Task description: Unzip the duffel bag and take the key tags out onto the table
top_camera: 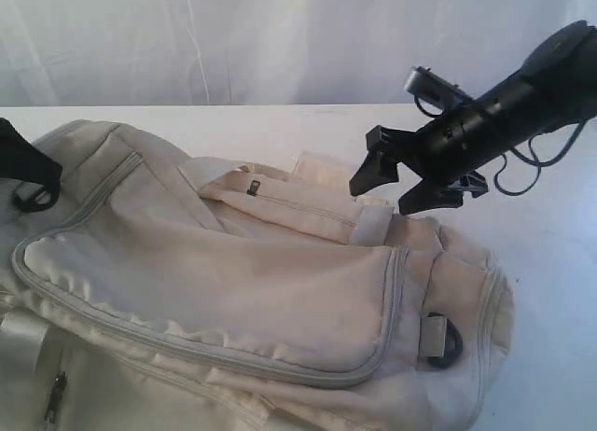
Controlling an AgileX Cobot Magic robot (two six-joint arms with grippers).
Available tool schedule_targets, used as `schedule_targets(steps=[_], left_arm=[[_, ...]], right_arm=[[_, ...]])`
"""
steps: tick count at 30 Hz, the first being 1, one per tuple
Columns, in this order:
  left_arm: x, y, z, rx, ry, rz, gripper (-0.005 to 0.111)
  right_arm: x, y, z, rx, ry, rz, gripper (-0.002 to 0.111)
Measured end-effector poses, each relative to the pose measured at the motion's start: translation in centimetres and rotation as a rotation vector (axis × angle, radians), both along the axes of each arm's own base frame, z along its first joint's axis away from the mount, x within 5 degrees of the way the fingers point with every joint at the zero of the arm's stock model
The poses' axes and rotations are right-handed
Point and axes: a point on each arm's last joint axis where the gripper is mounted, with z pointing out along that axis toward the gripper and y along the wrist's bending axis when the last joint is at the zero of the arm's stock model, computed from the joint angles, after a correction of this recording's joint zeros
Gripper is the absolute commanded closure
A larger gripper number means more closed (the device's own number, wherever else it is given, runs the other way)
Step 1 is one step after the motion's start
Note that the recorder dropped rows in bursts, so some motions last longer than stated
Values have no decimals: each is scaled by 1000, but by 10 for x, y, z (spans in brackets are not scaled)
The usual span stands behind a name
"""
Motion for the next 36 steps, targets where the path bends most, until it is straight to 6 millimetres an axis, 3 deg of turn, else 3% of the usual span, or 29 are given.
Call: schedule_targets(steps=[6,14,23,26,31,36], left_arm=[[2,1,3,11,-16,5,41],[5,1,27,18,-70,-32,41],[5,-7,38,-89,-106,-67,41],[5,-10,43,-136,-129,-80,41],[9,-11,54,-137,-229,-110,41],[20,-12,79,-106,-321,-79,43]], right_arm=[[13,6,-20,35,93,43,50],[27,6,-8,37,37,37,108],[42,6,18,37,-57,43,105],[41,5,20,15,-46,81,88],[38,1,19,-64,-25,143,40],[34,0,18,-83,5,178,39]])
